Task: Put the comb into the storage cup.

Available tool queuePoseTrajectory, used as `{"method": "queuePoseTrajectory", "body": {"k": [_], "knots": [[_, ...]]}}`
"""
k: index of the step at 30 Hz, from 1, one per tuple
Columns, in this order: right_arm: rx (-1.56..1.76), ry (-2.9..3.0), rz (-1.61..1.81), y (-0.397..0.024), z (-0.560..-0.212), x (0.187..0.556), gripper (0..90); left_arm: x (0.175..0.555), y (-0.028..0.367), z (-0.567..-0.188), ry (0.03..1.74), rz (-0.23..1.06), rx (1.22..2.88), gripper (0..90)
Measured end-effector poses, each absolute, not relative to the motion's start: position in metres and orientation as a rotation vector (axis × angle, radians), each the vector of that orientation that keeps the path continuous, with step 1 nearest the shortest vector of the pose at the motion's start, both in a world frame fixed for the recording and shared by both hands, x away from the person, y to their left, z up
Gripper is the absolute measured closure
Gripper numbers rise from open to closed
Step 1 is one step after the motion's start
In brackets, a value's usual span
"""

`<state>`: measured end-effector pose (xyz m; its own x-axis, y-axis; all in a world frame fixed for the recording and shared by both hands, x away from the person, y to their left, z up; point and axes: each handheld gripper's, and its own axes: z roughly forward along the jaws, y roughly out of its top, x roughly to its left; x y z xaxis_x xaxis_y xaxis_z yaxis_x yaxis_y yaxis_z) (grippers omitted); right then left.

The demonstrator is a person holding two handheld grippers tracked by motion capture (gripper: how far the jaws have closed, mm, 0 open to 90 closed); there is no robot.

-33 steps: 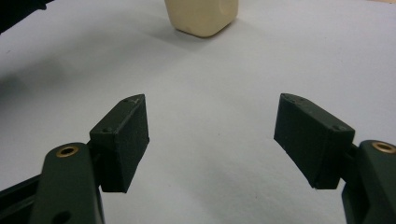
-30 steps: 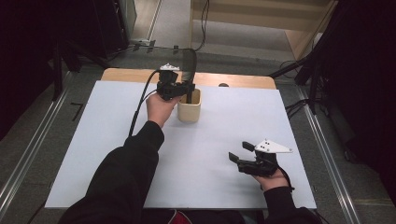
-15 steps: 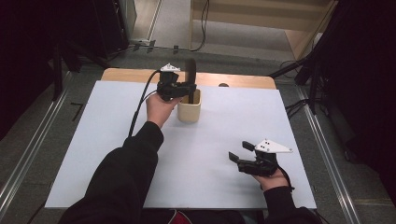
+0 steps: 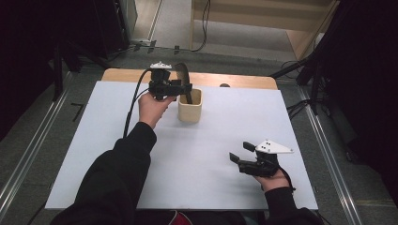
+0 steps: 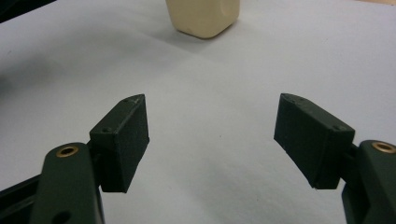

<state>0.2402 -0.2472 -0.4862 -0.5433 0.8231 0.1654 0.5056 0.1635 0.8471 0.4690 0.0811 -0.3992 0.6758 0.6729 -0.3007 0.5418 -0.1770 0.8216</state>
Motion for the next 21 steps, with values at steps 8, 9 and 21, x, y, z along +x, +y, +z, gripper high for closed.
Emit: {"method": "queuePoseTrajectory", "body": {"k": [8, 9, 21], "knots": [[1.272, 2.114, 1.334, -0.247, -0.486, 0.241, 24.3, 0.468, 0.097, -0.403, 0.982, 0.12, 1.834, 35.7], [1.271, 2.116, 1.331, -0.247, -0.486, 0.241, 24.3, 0.467, 0.099, -0.404, 0.989, 0.118, 1.836, 35.4], [1.269, 2.118, 1.347, -0.246, -0.487, 0.243, 24.3, 0.458, 0.114, -0.407, 1.002, 0.106, 1.834, 35.4]]}}
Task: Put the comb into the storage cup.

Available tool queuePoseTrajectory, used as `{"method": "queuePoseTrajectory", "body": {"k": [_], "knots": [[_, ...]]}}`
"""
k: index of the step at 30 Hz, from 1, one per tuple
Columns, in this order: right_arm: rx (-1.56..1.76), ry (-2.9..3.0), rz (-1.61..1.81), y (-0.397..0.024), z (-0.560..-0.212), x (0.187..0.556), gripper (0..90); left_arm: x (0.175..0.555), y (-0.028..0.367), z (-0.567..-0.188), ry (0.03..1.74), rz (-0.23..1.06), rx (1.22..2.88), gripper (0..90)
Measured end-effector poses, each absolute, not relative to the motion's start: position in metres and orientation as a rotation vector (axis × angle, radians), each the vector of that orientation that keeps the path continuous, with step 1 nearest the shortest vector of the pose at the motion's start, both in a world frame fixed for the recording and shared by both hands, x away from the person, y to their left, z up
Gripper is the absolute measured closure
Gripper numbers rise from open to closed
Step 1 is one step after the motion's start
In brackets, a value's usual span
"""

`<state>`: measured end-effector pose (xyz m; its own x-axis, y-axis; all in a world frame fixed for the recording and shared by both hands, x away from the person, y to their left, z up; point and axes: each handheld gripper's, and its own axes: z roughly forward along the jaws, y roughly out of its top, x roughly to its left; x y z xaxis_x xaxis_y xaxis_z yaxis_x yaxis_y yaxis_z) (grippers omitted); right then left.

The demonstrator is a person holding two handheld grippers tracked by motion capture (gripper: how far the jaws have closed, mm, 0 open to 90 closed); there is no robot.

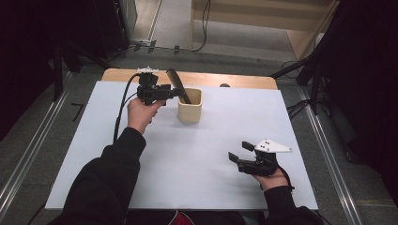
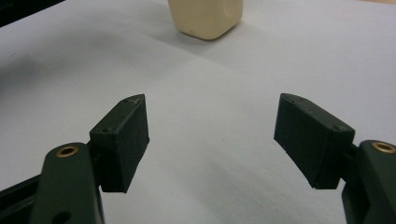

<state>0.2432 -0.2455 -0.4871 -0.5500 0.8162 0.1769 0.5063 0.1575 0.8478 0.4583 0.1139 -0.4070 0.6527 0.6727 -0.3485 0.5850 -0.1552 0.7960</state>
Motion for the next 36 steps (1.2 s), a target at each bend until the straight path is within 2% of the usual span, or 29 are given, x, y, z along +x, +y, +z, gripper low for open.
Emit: {"method": "queuePoseTrajectory", "body": {"k": [23, 36], "knots": [[1.292, 2.116, 1.338, -0.245, -0.489, 0.241, 24.3, 0.429, 0.133, -0.414, 0.941, 0.016, 1.836, 33.5], [1.297, 2.098, 1.357, -0.25, -0.485, 0.24, 24.3, 0.408, 0.135, -0.42, 0.903, -0.016, 1.912, 31.5]]}}
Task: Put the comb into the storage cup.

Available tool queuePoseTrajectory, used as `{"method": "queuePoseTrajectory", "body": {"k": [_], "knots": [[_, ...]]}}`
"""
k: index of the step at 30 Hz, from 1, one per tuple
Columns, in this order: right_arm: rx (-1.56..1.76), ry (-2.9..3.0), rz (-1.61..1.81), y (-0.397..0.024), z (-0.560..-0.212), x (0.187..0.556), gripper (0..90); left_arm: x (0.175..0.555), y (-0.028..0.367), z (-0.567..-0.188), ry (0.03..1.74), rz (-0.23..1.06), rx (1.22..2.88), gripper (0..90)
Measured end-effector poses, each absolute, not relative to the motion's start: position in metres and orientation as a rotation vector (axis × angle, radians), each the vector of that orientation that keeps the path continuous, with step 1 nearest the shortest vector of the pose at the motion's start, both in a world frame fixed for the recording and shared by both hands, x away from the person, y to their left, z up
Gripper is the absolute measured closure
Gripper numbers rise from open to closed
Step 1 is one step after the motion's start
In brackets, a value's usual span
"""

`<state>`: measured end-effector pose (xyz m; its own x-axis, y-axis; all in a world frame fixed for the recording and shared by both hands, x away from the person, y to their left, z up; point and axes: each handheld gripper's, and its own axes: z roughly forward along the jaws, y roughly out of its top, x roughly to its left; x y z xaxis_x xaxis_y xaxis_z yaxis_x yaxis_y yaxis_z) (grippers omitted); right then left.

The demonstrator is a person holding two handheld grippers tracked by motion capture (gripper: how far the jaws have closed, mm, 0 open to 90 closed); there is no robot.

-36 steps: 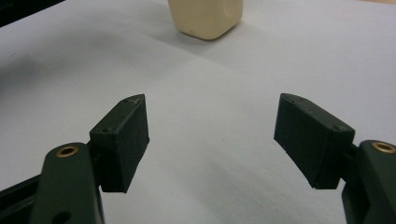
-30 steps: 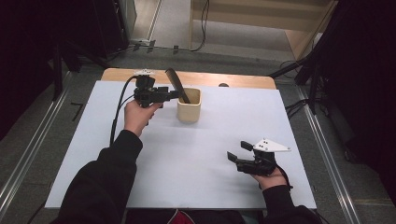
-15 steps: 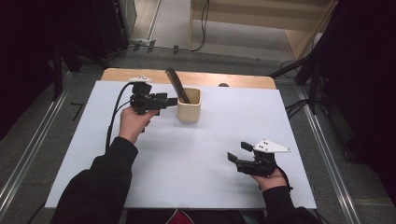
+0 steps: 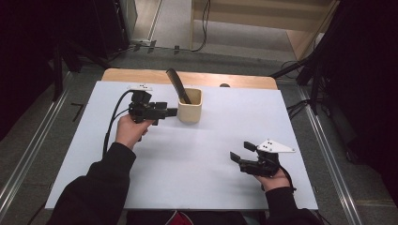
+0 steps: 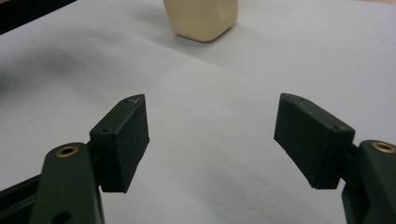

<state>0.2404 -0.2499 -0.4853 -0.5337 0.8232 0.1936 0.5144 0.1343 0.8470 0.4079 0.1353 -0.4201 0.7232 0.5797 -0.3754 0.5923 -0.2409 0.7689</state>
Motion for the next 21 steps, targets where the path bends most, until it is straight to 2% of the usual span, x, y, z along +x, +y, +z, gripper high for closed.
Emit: {"method": "queuePoseTrajectory", "body": {"k": [6, 21], "knots": [[1.298, 2.104, 1.361, -0.249, -0.485, 0.242, 24.3, 0.398, 0.138, -0.422, 0.892, -0.061, 1.909, 31.5], [1.299, 2.113, 1.364, -0.25, -0.483, 0.242, 24.3, 0.373, 0.135, -0.432, 0.84, -0.02, 2.0, 31.4]]}}
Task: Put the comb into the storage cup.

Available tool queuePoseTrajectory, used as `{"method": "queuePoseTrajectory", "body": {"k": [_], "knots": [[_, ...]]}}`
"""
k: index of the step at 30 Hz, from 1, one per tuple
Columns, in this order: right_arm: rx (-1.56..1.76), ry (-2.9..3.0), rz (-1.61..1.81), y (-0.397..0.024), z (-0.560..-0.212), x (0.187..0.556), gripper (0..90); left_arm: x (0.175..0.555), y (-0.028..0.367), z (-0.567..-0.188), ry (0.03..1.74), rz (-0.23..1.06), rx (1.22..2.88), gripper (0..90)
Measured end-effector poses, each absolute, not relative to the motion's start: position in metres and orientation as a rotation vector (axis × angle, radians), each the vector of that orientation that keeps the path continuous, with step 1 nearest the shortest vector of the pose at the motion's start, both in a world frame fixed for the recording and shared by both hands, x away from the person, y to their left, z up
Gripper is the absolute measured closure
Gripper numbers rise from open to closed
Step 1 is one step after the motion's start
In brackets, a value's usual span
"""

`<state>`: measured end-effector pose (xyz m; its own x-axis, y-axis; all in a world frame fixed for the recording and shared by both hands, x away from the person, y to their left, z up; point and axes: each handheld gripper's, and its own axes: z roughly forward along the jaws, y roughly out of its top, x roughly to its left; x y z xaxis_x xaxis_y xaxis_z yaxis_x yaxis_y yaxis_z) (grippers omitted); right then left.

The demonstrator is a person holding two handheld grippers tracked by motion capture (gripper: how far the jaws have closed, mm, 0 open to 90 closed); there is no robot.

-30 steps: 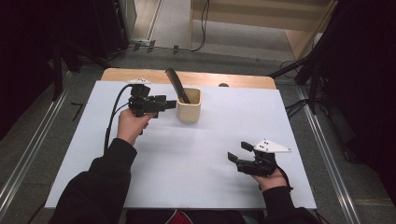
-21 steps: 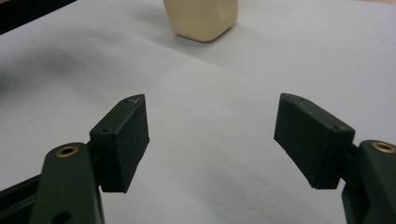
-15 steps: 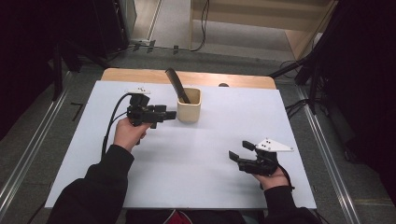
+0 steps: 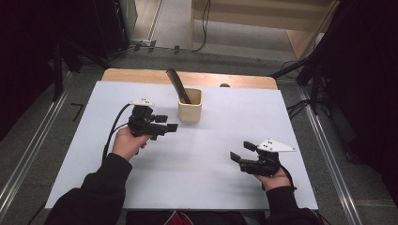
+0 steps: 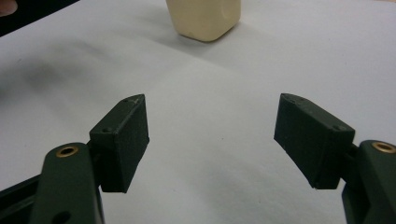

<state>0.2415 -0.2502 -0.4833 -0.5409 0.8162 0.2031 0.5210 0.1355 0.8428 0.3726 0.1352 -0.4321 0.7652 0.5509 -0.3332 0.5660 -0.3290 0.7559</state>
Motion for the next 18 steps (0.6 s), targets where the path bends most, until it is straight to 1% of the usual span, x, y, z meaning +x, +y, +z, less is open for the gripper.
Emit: {"method": "queuePoseTrajectory", "body": {"k": [7, 18], "knots": [[1.3, 2.12, 1.361, -0.25, -0.484, 0.242, 24.3, 0.364, 0.137, -0.434, 0.835, -0.055, 1.981, 31.4], [1.3, 2.135, 1.338, -0.251, -0.485, 0.243, 24.2, 0.346, 0.145, -0.437, 0.835, -0.021, 1.976, 31.4]]}}
